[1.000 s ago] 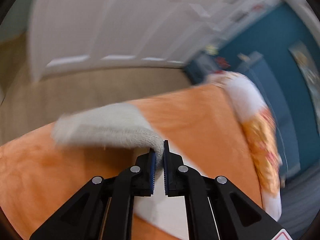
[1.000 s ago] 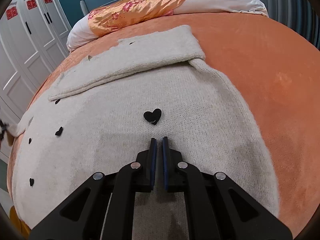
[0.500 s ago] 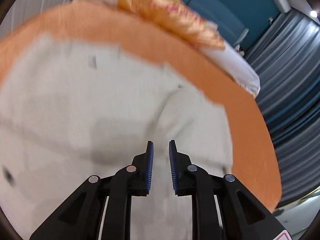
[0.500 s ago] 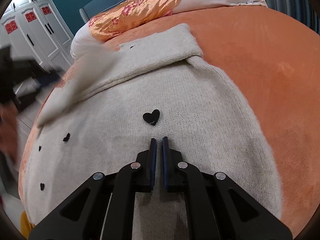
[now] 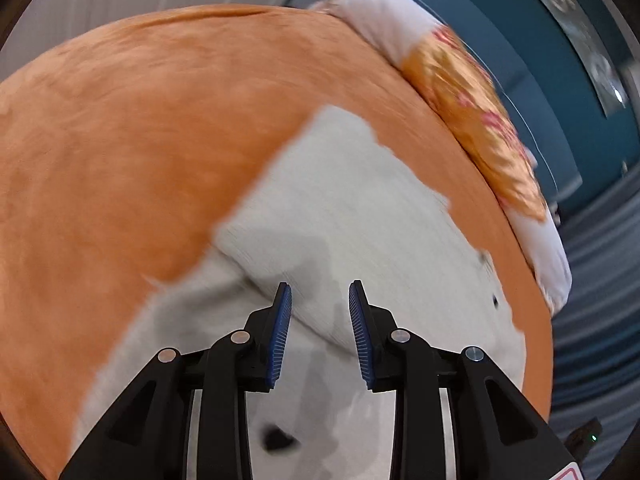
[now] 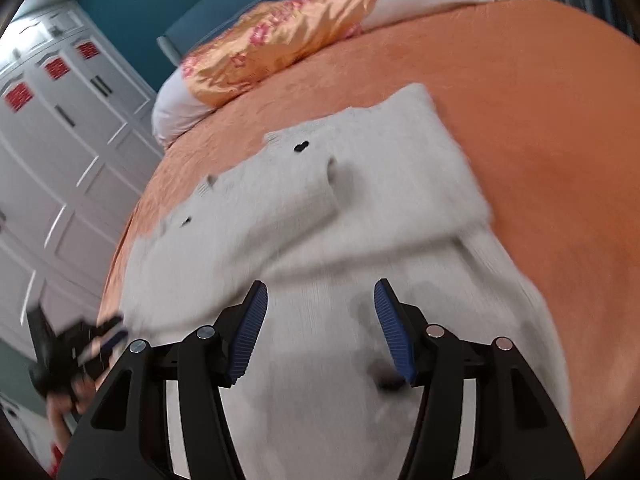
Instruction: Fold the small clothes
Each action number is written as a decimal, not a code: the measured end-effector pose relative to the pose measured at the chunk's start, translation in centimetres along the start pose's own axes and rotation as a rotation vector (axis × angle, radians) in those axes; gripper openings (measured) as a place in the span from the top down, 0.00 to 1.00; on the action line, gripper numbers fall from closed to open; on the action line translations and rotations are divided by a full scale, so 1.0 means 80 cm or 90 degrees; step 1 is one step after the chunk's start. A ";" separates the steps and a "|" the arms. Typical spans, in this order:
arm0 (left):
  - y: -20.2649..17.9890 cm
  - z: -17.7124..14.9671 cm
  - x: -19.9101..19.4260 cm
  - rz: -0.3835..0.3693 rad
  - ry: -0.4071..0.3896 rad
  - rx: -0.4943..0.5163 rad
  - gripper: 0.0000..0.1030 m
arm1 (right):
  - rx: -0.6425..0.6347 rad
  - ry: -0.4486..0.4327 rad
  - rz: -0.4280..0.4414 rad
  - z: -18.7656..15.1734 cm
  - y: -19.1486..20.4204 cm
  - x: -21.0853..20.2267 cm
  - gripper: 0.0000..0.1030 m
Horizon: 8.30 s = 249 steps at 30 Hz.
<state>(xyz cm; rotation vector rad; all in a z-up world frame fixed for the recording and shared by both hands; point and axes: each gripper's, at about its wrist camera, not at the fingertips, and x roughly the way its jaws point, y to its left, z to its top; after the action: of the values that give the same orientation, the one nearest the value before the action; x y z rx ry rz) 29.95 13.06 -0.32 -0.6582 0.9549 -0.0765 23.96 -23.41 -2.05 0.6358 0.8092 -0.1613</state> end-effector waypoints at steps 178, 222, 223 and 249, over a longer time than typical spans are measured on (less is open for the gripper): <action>-0.086 -0.005 -0.149 -0.031 -0.063 0.213 0.96 | 0.007 -0.123 -0.018 -0.001 -0.065 -0.207 0.96; 0.109 -0.130 -0.197 0.061 0.168 0.130 0.87 | 0.033 0.119 -0.094 -0.191 -0.154 -0.246 0.92; 0.115 -0.139 -0.196 0.069 0.179 0.123 0.87 | 0.034 0.138 -0.103 -0.207 -0.160 -0.245 0.92; 0.027 -0.050 -0.049 0.033 0.173 0.142 0.90 | -0.060 0.106 -0.202 -0.075 -0.091 -0.096 0.83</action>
<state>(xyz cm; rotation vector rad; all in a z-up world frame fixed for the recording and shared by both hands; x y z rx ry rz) 24.09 14.16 -0.26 -0.4225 1.2039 -0.2280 12.24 -26.50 -3.03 0.4332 1.0698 -0.3605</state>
